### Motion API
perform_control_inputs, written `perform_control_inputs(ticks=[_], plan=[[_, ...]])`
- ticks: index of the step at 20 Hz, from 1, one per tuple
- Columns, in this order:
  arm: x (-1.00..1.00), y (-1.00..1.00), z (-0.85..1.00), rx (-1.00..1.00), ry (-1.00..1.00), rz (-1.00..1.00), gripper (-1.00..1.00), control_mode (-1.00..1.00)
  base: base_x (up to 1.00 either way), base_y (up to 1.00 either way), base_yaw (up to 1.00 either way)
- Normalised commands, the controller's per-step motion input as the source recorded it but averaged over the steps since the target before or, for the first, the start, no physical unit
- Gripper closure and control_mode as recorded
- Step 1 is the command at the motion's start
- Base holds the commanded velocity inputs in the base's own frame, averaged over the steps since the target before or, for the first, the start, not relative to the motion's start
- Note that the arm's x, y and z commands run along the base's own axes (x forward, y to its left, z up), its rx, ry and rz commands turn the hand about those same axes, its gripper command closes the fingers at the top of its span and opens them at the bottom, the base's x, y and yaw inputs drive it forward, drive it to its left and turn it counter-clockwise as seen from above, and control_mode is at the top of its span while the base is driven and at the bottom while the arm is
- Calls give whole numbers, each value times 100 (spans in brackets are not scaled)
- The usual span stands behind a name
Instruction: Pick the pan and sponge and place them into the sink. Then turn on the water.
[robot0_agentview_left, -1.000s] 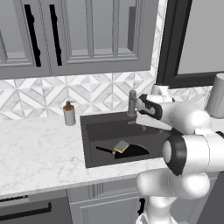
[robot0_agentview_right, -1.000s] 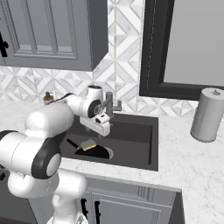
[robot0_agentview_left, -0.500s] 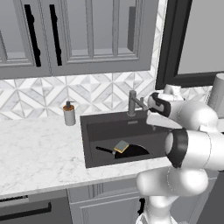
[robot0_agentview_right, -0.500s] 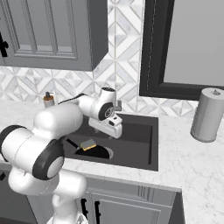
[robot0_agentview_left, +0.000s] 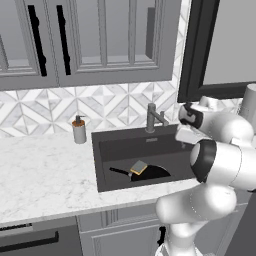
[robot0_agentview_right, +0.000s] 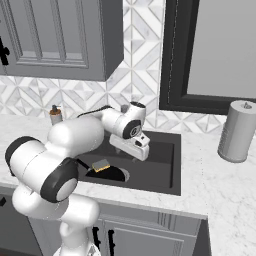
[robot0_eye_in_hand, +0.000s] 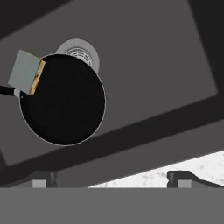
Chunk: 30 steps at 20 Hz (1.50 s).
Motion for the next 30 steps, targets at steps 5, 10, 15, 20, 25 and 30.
perform_control_inputs(ticks=[5, 10, 15, 20, 25, 30], plan=[[0, -1, 0, 0, 0, 0, -100, -100, 0, 0, 0], [1, 0, -2, 1, 0, 0, -100, -100, 0, 0, 0], [6, -7, -5, 19, -11, 0, -100, -100, 0, 0, 0], [19, 0, 0, 15, -17, 0, -100, -100, 0, 0, 0], [29, 0, 2, 12, -13, 0, -100, -100, 0, 0, 0], [27, 0, 2, 13, -4, 0, -100, -100, 0, 0, 0]])
